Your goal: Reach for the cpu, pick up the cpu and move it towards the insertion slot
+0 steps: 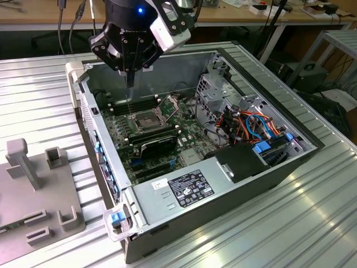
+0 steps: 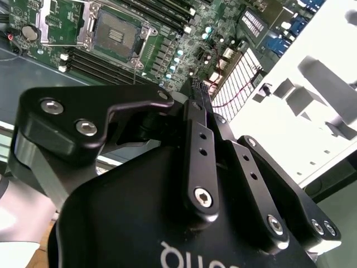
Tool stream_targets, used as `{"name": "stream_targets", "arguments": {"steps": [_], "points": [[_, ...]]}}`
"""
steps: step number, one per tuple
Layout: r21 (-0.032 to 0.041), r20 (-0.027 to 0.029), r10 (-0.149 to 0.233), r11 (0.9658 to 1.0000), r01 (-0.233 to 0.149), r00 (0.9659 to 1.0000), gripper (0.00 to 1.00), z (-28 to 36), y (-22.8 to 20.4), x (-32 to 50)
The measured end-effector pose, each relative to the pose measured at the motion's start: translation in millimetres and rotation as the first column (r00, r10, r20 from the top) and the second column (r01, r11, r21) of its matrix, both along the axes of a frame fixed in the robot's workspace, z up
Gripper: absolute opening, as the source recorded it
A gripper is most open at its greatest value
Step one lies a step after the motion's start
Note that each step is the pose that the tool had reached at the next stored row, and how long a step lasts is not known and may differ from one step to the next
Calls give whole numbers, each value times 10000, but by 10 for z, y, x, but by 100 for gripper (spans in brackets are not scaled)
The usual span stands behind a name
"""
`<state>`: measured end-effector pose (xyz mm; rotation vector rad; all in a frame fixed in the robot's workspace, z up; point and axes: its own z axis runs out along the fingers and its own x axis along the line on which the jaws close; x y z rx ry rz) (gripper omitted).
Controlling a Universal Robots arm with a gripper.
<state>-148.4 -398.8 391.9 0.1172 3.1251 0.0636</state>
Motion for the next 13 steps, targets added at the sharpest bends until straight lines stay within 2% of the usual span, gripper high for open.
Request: {"name": "stream_targets", "arguments": {"steps": [13], "points": [[0,-22,-1,10000,1,10000,11,-2,0,-47]]}}
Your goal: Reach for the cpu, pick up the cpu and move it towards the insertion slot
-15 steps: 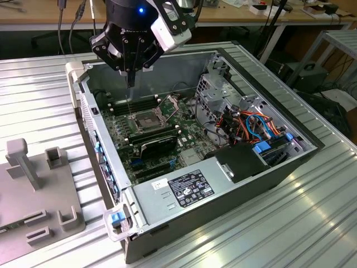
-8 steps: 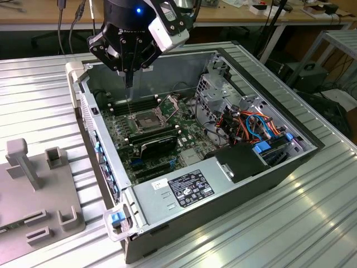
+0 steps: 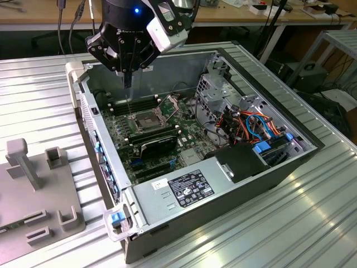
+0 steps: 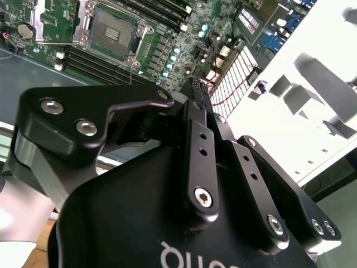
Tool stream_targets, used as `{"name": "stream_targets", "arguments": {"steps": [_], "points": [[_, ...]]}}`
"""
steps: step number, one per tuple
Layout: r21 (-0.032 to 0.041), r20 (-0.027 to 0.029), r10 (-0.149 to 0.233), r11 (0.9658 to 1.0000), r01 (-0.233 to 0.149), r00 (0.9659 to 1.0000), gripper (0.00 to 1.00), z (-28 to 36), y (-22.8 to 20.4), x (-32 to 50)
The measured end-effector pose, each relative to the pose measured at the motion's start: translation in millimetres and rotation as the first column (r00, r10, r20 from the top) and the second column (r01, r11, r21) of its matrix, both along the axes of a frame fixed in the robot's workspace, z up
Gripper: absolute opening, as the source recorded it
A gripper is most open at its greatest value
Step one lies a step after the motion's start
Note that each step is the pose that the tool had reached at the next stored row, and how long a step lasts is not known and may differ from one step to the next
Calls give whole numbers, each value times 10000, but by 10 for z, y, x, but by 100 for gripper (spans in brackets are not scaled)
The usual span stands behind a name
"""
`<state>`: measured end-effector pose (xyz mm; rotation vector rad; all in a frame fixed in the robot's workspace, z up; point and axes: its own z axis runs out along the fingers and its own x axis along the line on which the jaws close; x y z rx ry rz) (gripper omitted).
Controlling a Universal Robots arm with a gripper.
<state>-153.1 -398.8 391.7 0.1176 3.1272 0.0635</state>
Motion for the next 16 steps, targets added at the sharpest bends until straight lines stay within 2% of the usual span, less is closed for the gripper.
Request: {"name": "stream_targets", "arguments": {"steps": [16], "points": [[0,-21,0,10000,0,10000,11,-3,0,-59]]}}
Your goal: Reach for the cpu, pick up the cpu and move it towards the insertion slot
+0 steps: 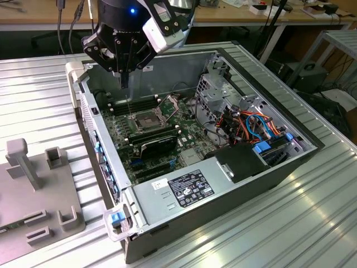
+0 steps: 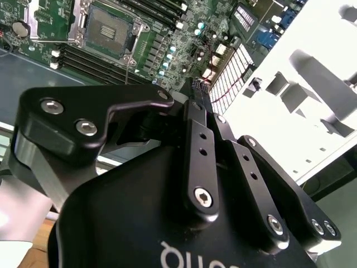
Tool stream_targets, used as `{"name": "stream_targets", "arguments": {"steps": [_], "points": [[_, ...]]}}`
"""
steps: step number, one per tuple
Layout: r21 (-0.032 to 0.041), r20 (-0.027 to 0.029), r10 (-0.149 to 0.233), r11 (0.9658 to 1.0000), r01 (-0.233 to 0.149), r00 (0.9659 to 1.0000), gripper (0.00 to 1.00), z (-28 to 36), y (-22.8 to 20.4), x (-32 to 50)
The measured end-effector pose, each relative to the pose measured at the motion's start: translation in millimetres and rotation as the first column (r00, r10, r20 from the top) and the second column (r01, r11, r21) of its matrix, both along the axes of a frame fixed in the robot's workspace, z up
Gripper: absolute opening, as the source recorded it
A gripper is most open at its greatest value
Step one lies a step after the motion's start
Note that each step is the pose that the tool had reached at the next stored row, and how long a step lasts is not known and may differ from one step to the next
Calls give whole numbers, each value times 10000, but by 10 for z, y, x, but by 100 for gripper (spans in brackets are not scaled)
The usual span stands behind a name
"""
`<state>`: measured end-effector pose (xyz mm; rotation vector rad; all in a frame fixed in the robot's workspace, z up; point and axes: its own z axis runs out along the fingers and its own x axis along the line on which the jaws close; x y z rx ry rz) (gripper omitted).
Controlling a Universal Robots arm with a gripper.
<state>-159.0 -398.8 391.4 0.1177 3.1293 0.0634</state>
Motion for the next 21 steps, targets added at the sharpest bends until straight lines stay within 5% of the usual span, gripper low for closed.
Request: {"name": "stream_targets", "arguments": {"steps": [6,21], "points": [[0,-5,1,10000,-1,10000,11,-1,0,-42],[15,-11,1,10000,-1,10000,11,-6,0,-328]]}}
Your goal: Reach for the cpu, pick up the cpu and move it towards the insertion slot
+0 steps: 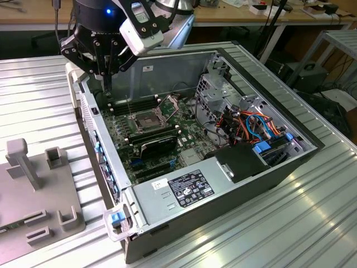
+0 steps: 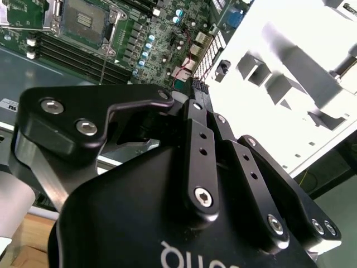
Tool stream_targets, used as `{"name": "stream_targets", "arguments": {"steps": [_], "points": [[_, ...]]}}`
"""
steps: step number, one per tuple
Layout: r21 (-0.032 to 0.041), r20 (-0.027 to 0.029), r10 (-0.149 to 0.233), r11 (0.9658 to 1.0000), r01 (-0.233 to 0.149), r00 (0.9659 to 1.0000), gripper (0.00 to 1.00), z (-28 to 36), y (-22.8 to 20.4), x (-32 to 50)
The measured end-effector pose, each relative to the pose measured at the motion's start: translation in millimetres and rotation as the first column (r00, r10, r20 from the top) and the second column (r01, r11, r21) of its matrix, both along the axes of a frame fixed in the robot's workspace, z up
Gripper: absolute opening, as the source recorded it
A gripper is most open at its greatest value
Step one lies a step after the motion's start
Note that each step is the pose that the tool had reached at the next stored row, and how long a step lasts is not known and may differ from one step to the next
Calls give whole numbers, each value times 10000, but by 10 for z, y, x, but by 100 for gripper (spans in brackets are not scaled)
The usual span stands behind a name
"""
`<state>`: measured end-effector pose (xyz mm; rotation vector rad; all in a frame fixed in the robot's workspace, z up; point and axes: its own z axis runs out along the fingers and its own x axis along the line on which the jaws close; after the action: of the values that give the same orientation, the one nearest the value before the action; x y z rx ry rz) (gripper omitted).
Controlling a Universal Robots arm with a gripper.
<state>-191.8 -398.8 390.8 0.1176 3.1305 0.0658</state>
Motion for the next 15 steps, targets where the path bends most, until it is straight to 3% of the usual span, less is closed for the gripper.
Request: {"name": "stream_targets", "arguments": {"steps": [15], "points": [[10,-5,0,10000,0,10000,11,-4,0,-192]]}}
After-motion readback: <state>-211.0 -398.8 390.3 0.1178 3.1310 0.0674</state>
